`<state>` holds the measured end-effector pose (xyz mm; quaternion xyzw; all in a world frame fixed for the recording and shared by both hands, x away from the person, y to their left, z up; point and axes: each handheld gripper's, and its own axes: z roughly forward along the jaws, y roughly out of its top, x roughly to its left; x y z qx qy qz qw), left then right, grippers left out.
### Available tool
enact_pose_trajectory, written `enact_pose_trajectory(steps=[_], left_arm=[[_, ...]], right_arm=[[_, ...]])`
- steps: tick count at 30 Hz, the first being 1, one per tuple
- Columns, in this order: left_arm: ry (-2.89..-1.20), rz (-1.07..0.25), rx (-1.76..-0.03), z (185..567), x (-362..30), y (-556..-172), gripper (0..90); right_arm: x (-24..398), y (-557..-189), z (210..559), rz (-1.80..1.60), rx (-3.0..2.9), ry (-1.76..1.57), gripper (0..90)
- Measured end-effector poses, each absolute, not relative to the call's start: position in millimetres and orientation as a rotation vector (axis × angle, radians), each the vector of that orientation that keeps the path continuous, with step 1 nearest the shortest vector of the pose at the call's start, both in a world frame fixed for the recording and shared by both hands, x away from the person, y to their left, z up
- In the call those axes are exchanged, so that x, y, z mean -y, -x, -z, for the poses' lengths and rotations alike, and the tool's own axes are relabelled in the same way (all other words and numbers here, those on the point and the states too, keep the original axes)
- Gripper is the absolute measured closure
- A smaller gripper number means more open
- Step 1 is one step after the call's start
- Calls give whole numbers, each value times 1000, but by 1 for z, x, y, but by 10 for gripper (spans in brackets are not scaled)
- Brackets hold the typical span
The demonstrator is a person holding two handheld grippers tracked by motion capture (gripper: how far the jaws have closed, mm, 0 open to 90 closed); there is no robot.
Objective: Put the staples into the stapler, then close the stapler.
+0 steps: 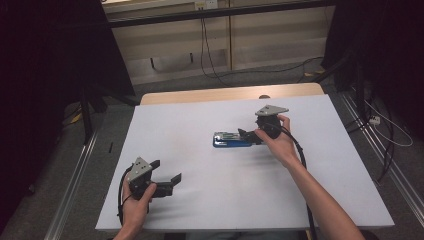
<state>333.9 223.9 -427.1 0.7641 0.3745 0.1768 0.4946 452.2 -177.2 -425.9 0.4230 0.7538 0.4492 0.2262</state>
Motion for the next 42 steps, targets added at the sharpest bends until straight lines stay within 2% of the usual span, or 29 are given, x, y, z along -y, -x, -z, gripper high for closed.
enact_pose_trajectory(steps=[19,39,42], left_arm=[[-1826,-454,-921,424,-233,-330,38],[-1850,-440,-942,429,-224,-339,38],[-1869,-422,-936,430,-220,-338,41]], right_arm=[[198,-419,424,-1271,-1994,-1174,27],[229,-381,420,-1270,-1933,-1194,25],[237,-377,424,-1269,-1961,-1183,47]])
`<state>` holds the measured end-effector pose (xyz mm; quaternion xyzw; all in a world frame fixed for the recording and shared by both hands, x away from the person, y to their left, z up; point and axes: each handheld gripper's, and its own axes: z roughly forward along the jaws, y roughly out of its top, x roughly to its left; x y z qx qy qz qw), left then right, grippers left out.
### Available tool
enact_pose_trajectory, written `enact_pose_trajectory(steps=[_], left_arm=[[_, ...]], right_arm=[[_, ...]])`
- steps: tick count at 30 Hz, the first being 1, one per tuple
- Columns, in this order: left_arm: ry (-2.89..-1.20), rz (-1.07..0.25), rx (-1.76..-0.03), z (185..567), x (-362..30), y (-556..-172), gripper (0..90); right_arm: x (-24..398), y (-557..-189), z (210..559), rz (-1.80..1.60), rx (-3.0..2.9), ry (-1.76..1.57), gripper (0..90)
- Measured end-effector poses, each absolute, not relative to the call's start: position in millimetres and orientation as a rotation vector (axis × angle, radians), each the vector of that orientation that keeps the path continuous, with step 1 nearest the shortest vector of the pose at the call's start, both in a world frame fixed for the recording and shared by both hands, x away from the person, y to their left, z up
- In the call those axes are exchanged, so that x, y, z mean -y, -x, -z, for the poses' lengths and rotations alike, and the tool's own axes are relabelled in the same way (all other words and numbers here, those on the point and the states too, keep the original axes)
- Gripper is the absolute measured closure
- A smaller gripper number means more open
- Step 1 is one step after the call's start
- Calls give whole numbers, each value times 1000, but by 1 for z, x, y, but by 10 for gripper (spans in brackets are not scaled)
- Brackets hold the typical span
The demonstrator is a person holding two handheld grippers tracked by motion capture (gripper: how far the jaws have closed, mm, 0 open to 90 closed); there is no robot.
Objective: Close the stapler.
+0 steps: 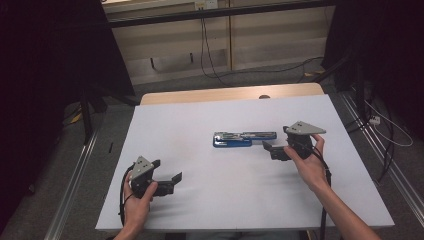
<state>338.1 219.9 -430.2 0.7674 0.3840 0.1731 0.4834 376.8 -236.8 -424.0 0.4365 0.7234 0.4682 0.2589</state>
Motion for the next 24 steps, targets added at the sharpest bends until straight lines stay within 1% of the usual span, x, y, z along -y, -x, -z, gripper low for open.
enact_pose_trajectory(steps=[8,9,15,16,17,21,23,24], left_arm=[[-1871,-420,-937,431,-214,-340,50],[-1870,-408,-941,432,-212,-342,51],[-1882,-422,-924,432,-207,-349,60],[-1879,-418,-924,432,-205,-350,63],[-1886,-362,-919,434,-201,-352,67],[-1903,-337,-900,434,-192,-353,67],[-1900,-344,-893,434,-191,-355,69],[-1897,-346,-890,433,-189,-357,69]], right_arm=[[248,-369,426,-1280,-1933,-1165,55],[250,-368,428,-1287,-1942,-1151,39],[254,-368,431,-1282,-1919,-1185,41],[254,-368,432,-1280,-1925,-1195,42],[252,-368,434,-1267,-1938,-1186,45],[251,-367,438,-1286,-1959,-1178,122],[252,-367,438,-1288,-1957,-1194,159],[252,-367,438,-1288,-1957,-1194,159]])
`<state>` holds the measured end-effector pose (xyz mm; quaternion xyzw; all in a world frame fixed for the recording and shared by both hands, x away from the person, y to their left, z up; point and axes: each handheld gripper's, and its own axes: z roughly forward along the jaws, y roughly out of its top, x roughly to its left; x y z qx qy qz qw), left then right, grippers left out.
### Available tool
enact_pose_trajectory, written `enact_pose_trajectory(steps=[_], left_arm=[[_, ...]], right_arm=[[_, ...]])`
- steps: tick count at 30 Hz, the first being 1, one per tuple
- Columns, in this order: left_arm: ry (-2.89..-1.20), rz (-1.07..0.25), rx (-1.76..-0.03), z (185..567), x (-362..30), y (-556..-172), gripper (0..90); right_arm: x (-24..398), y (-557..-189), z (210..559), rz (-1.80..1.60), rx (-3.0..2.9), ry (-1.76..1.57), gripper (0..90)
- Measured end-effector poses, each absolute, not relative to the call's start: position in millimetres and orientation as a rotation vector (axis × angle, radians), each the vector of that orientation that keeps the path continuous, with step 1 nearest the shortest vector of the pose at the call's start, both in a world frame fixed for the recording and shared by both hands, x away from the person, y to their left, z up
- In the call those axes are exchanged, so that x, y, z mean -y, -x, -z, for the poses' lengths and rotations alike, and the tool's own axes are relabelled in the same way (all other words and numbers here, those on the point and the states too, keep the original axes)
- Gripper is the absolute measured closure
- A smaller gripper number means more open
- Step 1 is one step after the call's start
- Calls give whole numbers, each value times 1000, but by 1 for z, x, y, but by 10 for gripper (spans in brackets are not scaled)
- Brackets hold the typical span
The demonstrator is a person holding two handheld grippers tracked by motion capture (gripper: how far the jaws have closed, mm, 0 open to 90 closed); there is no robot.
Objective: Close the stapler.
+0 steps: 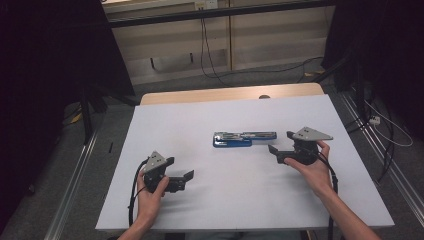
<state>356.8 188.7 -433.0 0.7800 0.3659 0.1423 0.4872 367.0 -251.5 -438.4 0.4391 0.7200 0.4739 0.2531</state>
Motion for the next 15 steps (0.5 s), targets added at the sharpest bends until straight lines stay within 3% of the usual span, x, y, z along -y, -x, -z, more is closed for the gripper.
enact_pose_trajectory(steps=[3,8,15], left_arm=[[-1907,-353,-869,434,-179,-368,94],[-1942,-369,-819,436,-168,-380,94],[-1927,-384,-831,433,-155,-396,94]], right_arm=[[255,-366,439,-1294,-1942,-1216,243],[258,-367,440,-1288,-1935,-1252,270],[258,-368,440,-1275,-1946,-1238,402]])
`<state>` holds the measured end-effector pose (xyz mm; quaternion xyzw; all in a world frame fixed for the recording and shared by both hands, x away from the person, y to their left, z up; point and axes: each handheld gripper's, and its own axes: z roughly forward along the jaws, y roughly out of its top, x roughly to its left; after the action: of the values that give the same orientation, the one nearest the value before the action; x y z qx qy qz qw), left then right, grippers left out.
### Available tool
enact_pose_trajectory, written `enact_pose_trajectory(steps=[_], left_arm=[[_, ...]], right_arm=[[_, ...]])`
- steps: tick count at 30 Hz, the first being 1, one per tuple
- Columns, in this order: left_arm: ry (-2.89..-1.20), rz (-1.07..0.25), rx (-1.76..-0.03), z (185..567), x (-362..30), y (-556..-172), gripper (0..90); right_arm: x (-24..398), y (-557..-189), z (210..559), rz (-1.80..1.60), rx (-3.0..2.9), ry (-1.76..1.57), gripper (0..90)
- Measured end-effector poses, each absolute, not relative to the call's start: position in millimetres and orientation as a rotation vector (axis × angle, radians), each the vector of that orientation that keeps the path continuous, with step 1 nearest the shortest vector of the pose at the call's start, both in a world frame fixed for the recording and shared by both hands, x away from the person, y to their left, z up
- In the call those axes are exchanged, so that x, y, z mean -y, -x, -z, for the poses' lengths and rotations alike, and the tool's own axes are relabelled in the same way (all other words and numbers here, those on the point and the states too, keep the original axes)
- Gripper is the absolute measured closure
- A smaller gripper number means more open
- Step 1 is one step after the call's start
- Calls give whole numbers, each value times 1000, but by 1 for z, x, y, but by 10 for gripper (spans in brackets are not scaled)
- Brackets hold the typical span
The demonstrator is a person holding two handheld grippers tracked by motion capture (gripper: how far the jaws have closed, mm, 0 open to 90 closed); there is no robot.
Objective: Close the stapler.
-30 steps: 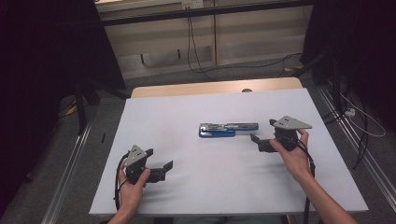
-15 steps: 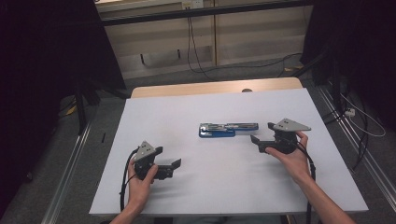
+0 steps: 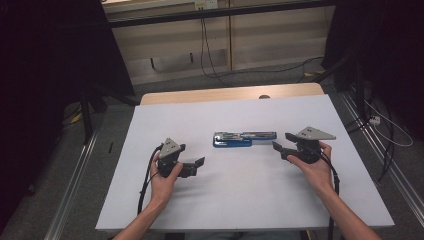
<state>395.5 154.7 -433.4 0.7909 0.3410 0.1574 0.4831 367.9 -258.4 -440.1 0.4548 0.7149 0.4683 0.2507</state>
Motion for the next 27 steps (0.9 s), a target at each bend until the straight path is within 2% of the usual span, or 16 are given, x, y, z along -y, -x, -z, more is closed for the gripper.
enact_pose_trajectory(steps=[2,7,8,10,11,13,14,18,20,27], left_arm=[[-1923,-377,-796,433,-151,-400,94],[-1930,-392,-794,432,-148,-405,94],[-1919,-399,-801,430,-146,-409,94],[-1915,-393,-812,429,-145,-411,92],[-1884,-392,-854,432,-143,-417,81],[-1872,-381,-866,433,-143,-420,80],[-1886,-374,-873,435,-142,-425,80],[-1905,-403,-863,433,-138,-430,80],[-1885,-413,-831,431,-133,-433,76],[-1908,-394,-792,430,-117,-437,63]], right_arm=[[258,-368,439,-1272,-1960,-1219,481],[258,-368,438,-1281,-1971,-1200,555],[257,-369,439,-1274,-1990,-1198,605],[257,-370,440,-1271,-1992,-1200,621],[256,-370,441,-1266,-2008,-1197,671],[256,-370,441,-1266,-2007,-1198,680],[256,-370,440,-1277,-2011,-1201,756],[256,-371,440,-1289,-2023,-1198,827],[255,-371,440,-1279,-2027,-1191,900],[254,-372,442,-1237,-2061,-1190,900]])
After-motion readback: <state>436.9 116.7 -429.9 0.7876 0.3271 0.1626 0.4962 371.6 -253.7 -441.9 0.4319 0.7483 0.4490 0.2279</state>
